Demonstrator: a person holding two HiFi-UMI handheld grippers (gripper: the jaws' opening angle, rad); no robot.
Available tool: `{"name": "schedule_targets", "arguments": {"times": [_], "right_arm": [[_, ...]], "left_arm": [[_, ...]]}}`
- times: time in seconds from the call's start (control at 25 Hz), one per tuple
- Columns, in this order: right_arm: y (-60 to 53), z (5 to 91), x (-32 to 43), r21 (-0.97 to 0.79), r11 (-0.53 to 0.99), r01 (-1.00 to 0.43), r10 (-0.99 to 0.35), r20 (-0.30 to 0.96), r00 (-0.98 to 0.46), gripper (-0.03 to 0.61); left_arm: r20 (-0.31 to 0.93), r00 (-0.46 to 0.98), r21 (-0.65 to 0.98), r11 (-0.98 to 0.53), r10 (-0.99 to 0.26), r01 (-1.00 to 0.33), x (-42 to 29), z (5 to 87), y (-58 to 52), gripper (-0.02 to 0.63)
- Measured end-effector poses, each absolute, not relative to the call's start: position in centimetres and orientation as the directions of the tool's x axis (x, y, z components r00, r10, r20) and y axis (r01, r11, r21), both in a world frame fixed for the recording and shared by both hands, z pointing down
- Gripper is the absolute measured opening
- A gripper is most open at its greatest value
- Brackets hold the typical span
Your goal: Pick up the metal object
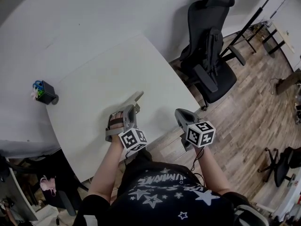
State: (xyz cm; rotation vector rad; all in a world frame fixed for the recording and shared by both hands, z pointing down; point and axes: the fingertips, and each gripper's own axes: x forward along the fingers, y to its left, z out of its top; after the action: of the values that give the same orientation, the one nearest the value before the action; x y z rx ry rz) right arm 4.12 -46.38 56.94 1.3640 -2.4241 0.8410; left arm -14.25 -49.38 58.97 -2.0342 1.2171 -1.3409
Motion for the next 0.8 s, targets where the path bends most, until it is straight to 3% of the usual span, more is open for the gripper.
{"name": "schedule_targets", "arguments": {"times": [0.8], "right_arm": [[-34.0,52.9,7.6,-0.356,0.527,-0.772,-0.674,0.378,-0.635,0.049]], "left_arm": [[0.441,0.071,-0.681,-0.385,-0.895,-0.623,-11.7,51.9,-35.4,0.028]]}}
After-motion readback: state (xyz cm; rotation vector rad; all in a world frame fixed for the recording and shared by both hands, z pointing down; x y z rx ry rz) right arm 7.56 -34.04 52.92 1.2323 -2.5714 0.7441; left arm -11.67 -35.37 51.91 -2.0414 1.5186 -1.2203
